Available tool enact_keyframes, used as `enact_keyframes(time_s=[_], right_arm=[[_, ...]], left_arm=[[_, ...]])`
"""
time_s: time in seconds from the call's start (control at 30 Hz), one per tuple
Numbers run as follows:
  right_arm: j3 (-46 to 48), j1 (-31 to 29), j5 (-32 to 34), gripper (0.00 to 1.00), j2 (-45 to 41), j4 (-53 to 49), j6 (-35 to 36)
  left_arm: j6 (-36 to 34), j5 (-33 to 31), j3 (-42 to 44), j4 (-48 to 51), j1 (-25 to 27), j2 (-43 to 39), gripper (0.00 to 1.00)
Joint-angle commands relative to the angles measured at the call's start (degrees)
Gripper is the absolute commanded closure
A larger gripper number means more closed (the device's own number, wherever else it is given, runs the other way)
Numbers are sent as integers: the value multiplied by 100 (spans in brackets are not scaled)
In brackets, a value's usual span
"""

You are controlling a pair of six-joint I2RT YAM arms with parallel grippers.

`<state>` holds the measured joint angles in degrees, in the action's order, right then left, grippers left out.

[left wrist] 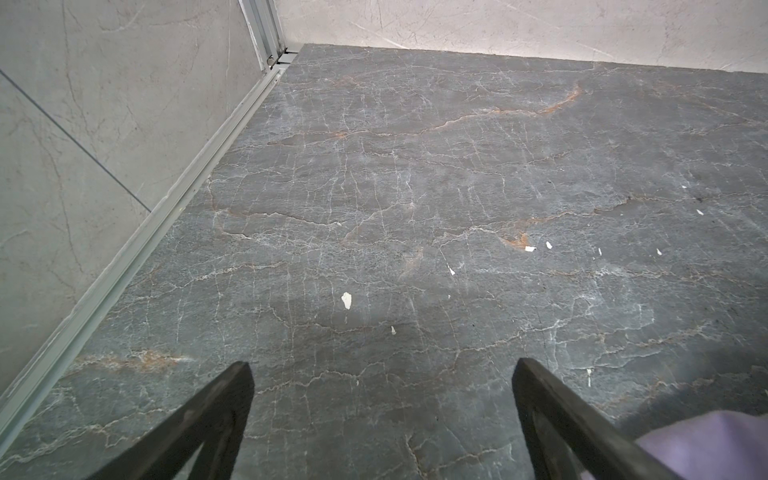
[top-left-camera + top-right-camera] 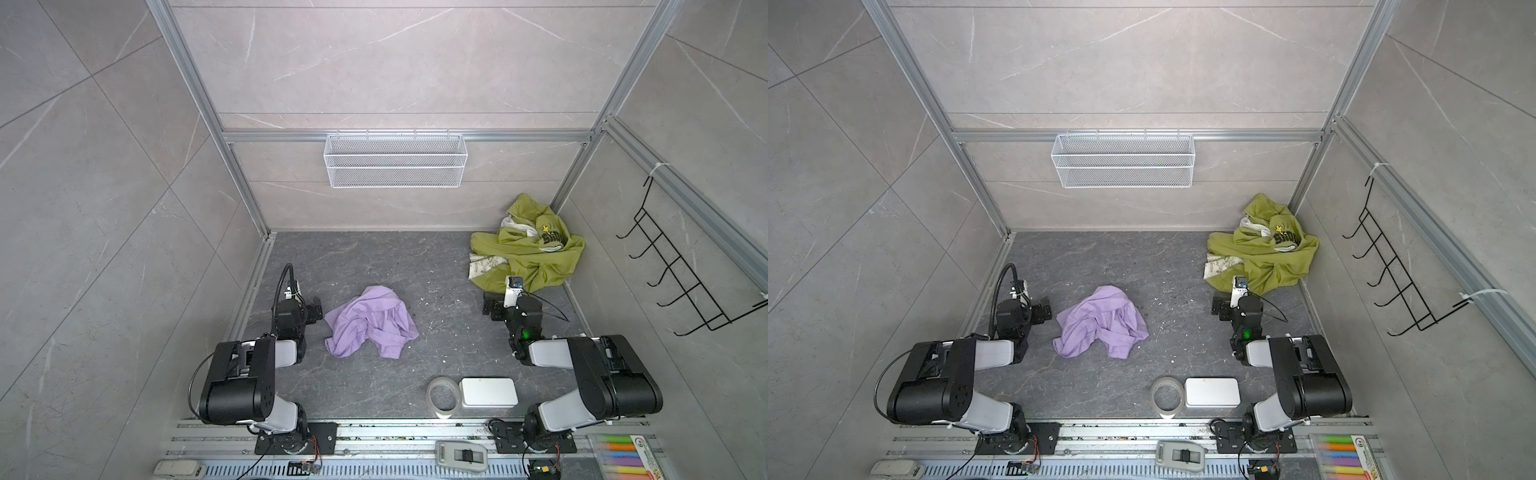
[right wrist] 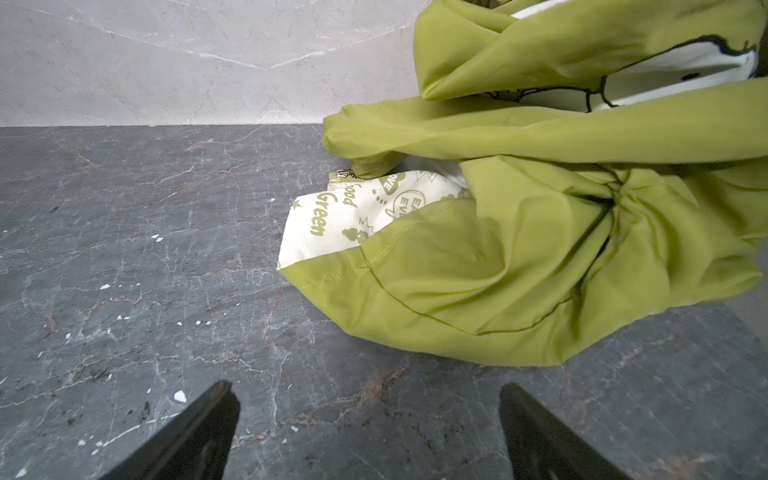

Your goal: Pick out a specific cloth from the pile

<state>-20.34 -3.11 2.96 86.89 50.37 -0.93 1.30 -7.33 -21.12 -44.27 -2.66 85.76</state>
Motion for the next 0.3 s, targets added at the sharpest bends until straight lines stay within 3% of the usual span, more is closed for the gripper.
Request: enact_keyframes(time_s=[0.0, 0.27], right_arm=[[-111, 15, -85, 0, 56, -72, -82], [-81, 40, -129, 0, 34, -27, -92]], left_arm=[[79, 13, 1, -346, -31, 29, 0], [74, 24, 29, -388, -29, 20, 0]])
